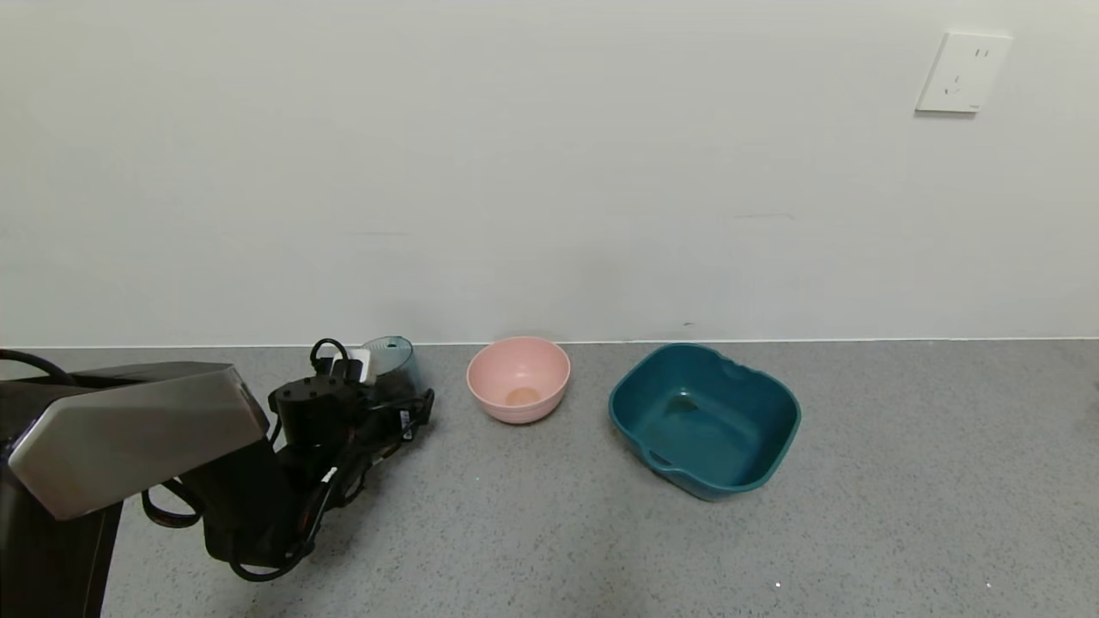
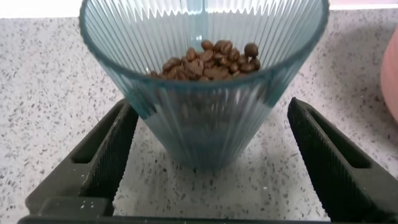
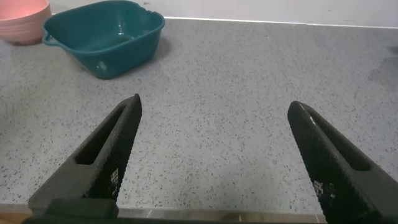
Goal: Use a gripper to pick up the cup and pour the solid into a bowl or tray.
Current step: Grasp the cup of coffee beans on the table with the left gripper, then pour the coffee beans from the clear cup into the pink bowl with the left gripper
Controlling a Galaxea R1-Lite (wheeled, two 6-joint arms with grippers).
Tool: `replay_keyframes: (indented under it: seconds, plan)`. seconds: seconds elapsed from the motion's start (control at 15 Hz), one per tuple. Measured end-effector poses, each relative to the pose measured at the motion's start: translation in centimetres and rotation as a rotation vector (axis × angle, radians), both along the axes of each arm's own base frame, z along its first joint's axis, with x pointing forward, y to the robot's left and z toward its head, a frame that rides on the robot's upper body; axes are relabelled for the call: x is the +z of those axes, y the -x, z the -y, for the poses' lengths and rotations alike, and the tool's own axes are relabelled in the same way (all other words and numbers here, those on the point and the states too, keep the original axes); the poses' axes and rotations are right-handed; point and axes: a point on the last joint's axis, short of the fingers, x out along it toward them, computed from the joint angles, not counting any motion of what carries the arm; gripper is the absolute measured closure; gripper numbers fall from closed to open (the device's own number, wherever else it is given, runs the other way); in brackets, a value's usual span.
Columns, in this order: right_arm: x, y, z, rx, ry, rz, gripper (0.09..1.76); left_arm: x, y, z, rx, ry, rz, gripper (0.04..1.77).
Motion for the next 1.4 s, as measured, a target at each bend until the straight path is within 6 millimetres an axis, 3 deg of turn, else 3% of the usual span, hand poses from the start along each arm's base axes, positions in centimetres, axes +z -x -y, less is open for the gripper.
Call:
replay_keyframes:
  seconds: [1.13, 1.27, 1.4]
  plan:
    - [0.0, 0.0, 0.0, 0.000, 0.000, 0.000, 0.14, -0.6, -2.6, -0.1, 0.043, 0.028, 0.075, 0.09]
    - [0.0, 0.0, 0.0, 0.000, 0.000, 0.000, 0.14, -0.6, -2.7, -0.1, 0.044, 0.026, 0.074, 0.38]
    - [0.0, 0.0, 0.0, 0.000, 0.000, 0.000, 0.14, -0.6, -2.7, -0.1, 0.041, 0.022, 0.075, 0.46]
